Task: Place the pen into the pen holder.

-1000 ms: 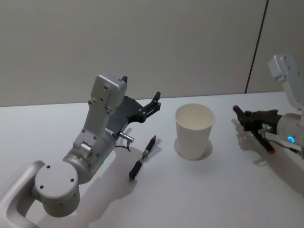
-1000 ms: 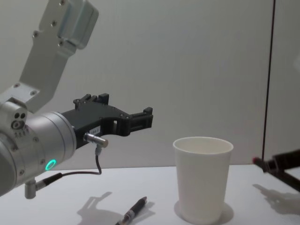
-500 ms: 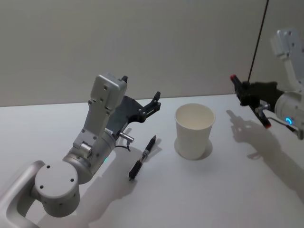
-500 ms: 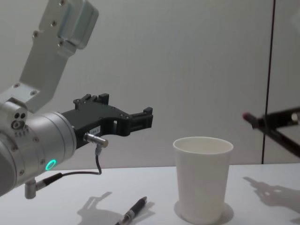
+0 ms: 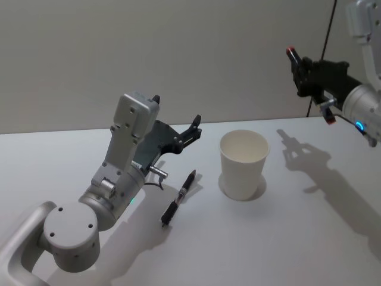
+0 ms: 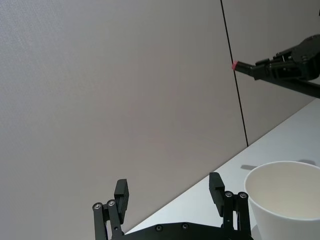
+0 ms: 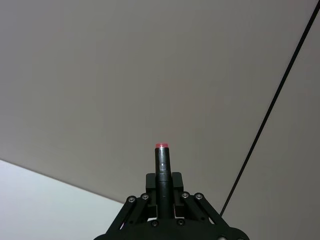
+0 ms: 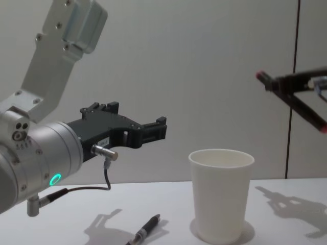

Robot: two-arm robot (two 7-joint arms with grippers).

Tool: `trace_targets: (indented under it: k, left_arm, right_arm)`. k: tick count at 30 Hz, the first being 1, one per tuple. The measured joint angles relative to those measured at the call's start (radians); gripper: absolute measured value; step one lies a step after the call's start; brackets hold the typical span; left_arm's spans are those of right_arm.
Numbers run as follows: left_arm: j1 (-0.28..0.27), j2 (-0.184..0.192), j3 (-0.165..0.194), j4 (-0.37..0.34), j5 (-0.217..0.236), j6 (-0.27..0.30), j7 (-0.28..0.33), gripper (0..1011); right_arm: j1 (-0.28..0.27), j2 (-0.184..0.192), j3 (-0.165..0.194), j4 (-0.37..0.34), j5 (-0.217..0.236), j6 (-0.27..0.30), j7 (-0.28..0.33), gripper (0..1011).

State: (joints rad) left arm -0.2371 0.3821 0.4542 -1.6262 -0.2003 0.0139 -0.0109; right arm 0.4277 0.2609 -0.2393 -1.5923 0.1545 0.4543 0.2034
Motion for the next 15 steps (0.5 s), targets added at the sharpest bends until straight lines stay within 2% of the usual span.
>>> trace_targets:
  k: [5,15]
  left_arm:
    - [0.0,0.0,0.0,0.0,0.0,0.0,0.0,1001]
    - [0.0,0.0,0.0,0.0,0.0,0.0,0.0,1001]
  right_arm:
    - [0.004,-0.006,-0.004,-0.003,-0.006,-0.036,-0.001,172]
    - [0.019,-0.038,-0.035,0.007,-0.014,-0.057,0.045,172]
